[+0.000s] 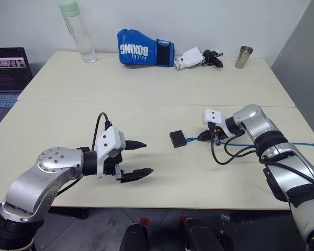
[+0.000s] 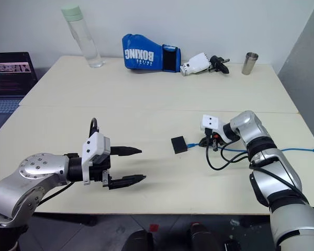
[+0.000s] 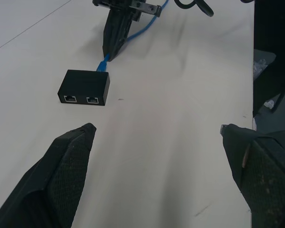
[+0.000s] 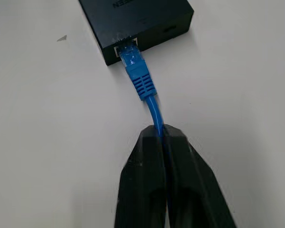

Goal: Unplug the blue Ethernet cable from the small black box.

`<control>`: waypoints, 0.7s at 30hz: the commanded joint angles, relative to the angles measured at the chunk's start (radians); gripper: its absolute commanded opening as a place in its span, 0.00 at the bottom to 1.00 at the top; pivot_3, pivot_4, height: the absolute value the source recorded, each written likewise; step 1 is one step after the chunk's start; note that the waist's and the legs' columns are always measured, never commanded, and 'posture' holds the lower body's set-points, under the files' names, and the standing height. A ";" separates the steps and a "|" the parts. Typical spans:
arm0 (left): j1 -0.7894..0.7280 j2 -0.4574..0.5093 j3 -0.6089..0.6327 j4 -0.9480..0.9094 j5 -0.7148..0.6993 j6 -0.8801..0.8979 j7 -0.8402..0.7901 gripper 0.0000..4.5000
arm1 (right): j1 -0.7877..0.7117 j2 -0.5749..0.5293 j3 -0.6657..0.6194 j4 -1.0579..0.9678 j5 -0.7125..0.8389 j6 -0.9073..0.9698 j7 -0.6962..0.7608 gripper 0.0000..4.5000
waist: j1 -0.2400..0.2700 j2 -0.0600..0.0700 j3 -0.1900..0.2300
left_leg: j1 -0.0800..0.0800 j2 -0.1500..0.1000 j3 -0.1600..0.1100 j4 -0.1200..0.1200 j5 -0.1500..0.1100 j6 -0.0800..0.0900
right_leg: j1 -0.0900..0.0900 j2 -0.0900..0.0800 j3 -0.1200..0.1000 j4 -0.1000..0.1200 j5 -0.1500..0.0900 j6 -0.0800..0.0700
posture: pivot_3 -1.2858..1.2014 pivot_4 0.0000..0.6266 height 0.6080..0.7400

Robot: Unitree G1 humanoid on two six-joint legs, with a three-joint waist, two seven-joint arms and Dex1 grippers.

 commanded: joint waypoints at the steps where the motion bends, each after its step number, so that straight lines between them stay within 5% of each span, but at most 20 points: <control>1: -0.002 0.001 0.005 -0.002 0.007 -0.024 -0.011 1.00 | 0.036 -0.015 -0.017 -0.044 -0.009 -0.013 -0.001 0.02 | 0.000 0.000 0.000 | 0.000 0.000 0.000 0.000 0.000 0.000 | 0.000 0.000 0.000 0.000 0.000 0.000 | 0.52 0.24 1.00; 11: -0.027 -0.047 0.055 0.099 -0.020 -0.004 0.034 1.00 | 0.186 -0.055 -0.148 -0.439 0.094 0.041 -0.086 0.02 | 0.000 0.000 0.000 | -0.001 0.000 0.000 0.000 0.000 0.000 | -0.001 0.000 0.000 0.001 0.000 0.000 | 0.52 0.24 1.00; 21: -0.042 -0.053 0.042 0.108 -0.011 -0.007 0.023 1.00 | 0.402 -0.134 -0.107 -0.823 0.103 0.458 -0.075 0.02 | 0.006 0.000 0.000 | -0.001 0.000 0.000 0.000 0.000 0.000 | -0.001 0.000 0.000 0.000 0.000 0.000 | 0.52 0.24 1.00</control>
